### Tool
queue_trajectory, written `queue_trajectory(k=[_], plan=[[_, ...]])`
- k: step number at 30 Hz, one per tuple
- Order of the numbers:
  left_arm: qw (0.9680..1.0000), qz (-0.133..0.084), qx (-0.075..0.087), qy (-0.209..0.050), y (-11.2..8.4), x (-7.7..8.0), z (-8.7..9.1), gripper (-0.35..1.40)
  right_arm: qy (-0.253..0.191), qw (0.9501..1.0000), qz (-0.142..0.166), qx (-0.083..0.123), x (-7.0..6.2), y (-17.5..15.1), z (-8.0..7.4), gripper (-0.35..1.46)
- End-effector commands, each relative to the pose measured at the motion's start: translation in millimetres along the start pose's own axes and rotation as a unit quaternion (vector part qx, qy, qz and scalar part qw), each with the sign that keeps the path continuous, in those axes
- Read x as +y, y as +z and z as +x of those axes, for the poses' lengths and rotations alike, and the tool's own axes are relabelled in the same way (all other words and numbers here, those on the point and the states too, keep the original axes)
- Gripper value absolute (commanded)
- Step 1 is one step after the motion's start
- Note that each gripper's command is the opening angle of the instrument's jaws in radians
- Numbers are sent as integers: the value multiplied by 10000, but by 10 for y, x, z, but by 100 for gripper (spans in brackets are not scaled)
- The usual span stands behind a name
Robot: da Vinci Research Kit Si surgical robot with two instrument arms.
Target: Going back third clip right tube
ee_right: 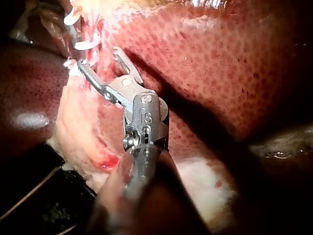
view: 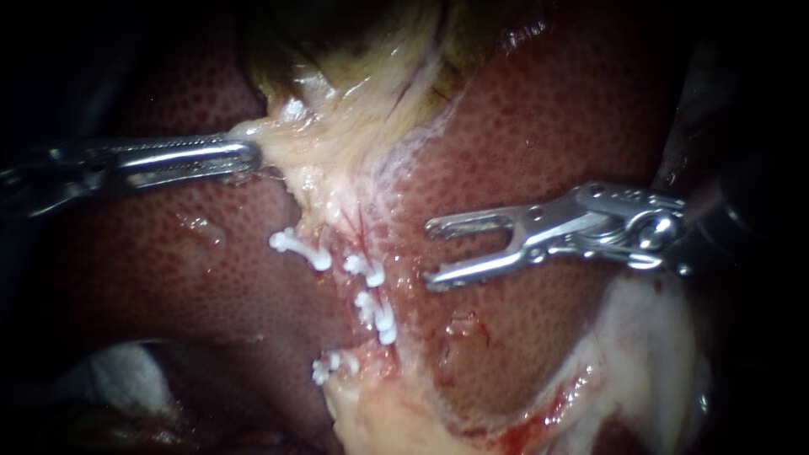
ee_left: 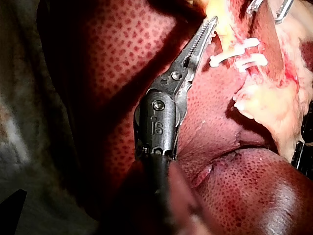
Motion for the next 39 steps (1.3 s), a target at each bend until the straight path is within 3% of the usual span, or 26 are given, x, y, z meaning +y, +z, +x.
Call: queue_trajectory(k=[1, 8, 17, 21, 31, 39], plan=[[10000, -5, 2, 1, 0, 0, 0, -35, -102, 9999, 30, -6, -3, -6, 4, 49], [10000, 0, 3, 4, 2, -1, -1, -35, -599, 9982, 49, -13, -25, -43, 23, 49], [10000, 23, 8, 13, 11, -1, -5, -35, -659, 9978, 39, -17, -30, -51, 23, 49], [10000, 60, -9, 40, 33, -3, -16, -35, -662, 9978, 42, -18, -31, -52, 21, 49], [9997, -82, -169, 158, 110, -6, -48, -35, -662, 9978, 39, -18, -31, -52, 21, 49], [9996, -120, -195, 175, 121, -5, -53, -35, -662, 9978, 38, -18, -31, -52, 21, 49]])
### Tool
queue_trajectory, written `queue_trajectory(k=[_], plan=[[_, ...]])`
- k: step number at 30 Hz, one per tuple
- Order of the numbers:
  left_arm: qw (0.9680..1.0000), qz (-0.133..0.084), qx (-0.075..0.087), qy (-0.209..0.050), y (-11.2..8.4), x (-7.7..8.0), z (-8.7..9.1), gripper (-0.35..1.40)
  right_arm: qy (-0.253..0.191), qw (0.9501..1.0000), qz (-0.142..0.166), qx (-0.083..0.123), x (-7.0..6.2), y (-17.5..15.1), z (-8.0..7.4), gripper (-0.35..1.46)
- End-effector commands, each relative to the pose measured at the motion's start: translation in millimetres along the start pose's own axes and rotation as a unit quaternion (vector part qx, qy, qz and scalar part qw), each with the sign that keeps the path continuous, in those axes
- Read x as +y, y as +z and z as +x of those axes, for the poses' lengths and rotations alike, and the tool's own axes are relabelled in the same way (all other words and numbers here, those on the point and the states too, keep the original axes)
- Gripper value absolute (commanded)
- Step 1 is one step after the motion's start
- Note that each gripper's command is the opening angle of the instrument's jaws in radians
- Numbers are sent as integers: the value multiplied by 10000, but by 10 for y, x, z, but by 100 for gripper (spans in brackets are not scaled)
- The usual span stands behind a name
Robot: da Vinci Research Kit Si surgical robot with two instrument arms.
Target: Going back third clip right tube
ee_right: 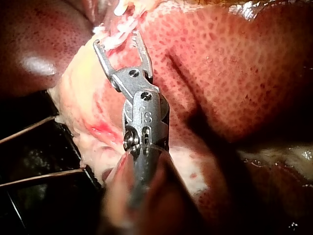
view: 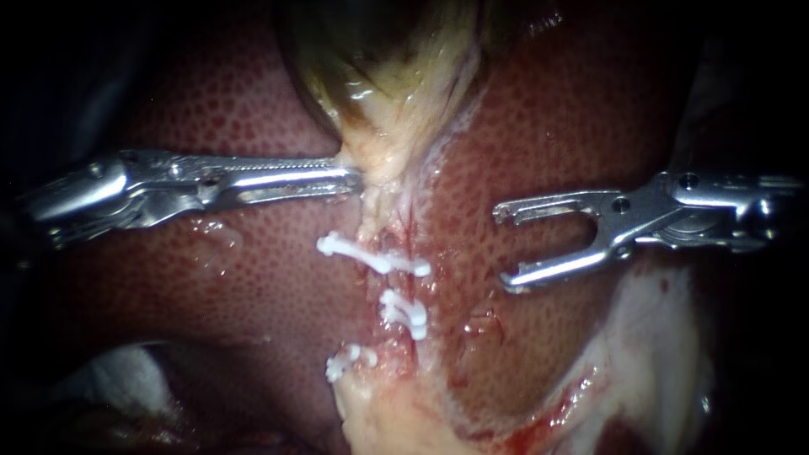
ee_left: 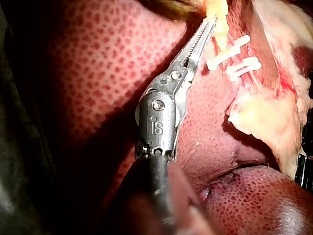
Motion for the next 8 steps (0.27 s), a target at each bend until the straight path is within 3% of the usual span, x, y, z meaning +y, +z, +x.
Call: queue_trajectory(k=[1, 8], plan=[[10000, 0, -2, -5, -1, 0, 0, -35, 2, 10000, -2, 0, 0, 0, 0, 49], [10000, -5, -3, -5, -2, -1, 0, -35, 3, 10000, -3, 0, 0, 0, 0, 49]])
